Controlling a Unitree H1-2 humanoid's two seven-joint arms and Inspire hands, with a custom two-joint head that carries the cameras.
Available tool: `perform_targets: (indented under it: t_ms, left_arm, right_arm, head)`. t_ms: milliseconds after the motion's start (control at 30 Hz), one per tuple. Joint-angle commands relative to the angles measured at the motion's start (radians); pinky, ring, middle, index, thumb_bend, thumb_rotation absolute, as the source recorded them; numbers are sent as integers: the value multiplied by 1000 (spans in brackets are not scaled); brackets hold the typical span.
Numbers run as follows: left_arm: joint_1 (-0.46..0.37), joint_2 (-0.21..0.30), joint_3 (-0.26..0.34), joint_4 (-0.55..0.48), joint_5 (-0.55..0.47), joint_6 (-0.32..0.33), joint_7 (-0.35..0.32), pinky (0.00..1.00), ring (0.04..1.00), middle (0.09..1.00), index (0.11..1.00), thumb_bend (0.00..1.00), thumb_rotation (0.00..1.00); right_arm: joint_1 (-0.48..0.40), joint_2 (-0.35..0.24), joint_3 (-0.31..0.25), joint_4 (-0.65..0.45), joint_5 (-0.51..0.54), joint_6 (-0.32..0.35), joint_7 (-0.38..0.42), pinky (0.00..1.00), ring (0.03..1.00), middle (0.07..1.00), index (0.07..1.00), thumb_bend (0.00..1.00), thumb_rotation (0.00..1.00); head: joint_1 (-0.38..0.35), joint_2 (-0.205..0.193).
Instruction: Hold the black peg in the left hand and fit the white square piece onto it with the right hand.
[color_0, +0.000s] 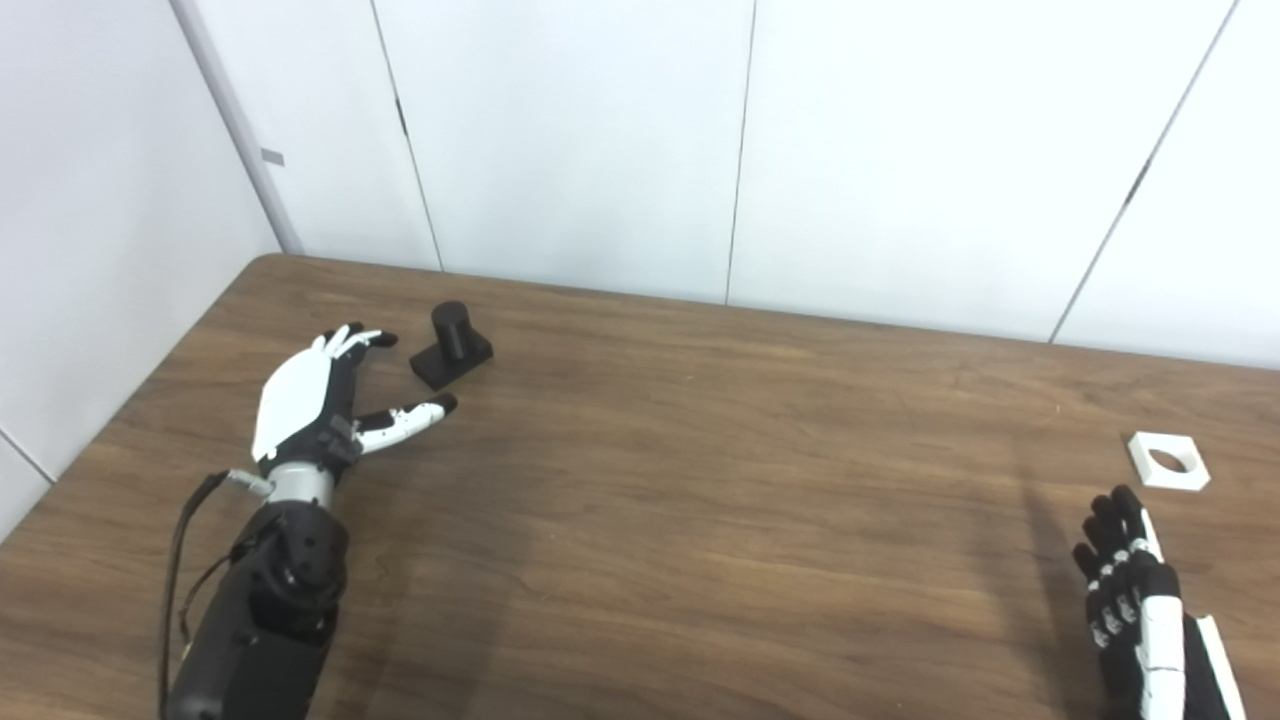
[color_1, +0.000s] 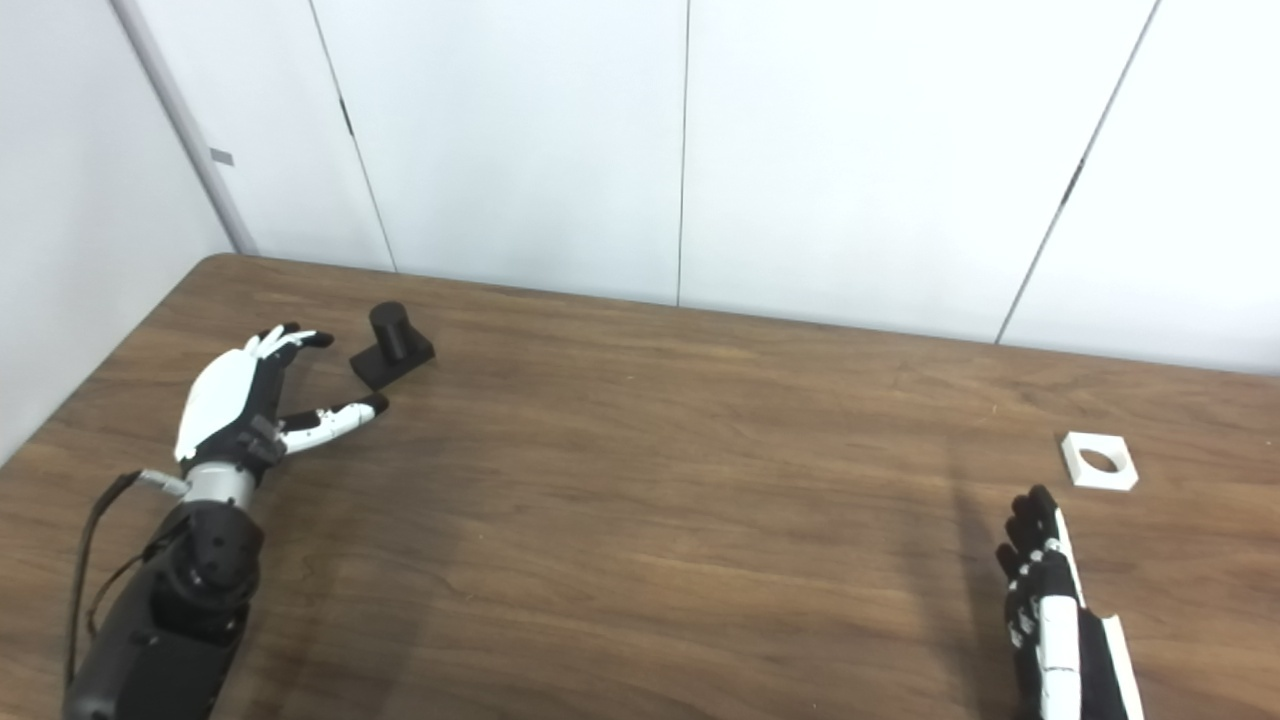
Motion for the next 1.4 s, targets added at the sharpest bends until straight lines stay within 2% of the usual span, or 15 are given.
perform_targets:
  t_ms: [0,267,433,600,867,1367]
  left_arm:
    - [-56,35,-2,24,21,-11,49,1000,1000,978,826,856,449]
    - [-165,84,-70,196,31,-13,62,1000,1000,990,822,895,469]
    - [-222,94,-98,269,25,-8,63,1000,1000,986,813,929,496]
    - [-255,88,-103,289,7,6,54,1000,1000,982,818,913,480]
    - [-289,94,-137,314,1,27,36,1000,1000,980,822,914,493]
    - [-303,107,-183,344,4,50,34,1000,1000,945,748,885,455]
  right_arm:
    - [60,10,6,41,2,-21,0,1000,1000,980,995,513,1000]
    - [61,19,6,41,-5,-22,-9,997,988,971,987,519,1000]
    - [64,19,8,38,-13,-28,-10,992,980,967,987,533,1000]
    - [67,19,8,38,-18,-29,-12,994,985,967,995,507,1000]
    - [71,18,10,35,-12,-27,-7,1000,986,969,995,529,1000]
    - [74,17,12,25,-18,-18,-10,999,984,965,994,532,1000]
  head:
    - [1,0]
    - [-6,-1]
    - [-9,0]
    - [-7,2]
    - [-8,6]
    - [-9,16]
